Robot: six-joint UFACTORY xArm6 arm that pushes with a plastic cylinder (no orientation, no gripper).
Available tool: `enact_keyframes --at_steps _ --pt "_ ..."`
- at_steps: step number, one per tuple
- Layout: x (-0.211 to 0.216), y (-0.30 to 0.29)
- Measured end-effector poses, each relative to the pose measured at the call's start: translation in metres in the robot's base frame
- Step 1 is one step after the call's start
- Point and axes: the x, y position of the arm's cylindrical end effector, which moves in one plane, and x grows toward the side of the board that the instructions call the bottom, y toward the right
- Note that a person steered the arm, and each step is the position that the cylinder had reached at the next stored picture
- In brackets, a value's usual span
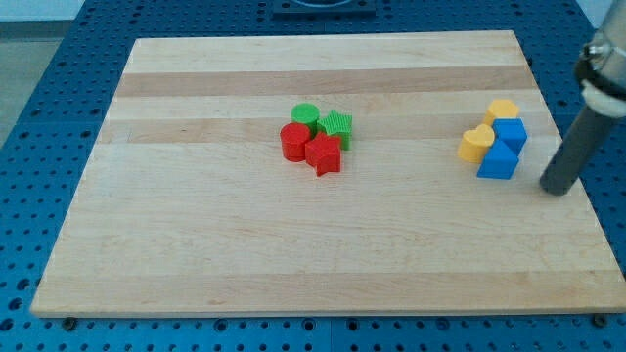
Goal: Slide the blue cube and the yellow heart to the group of blocks
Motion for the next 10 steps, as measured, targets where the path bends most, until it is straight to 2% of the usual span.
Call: enact_keyframes --at_steps 2,10 --pt "-0.064 0.017" --pt "-0.047 -0.151"
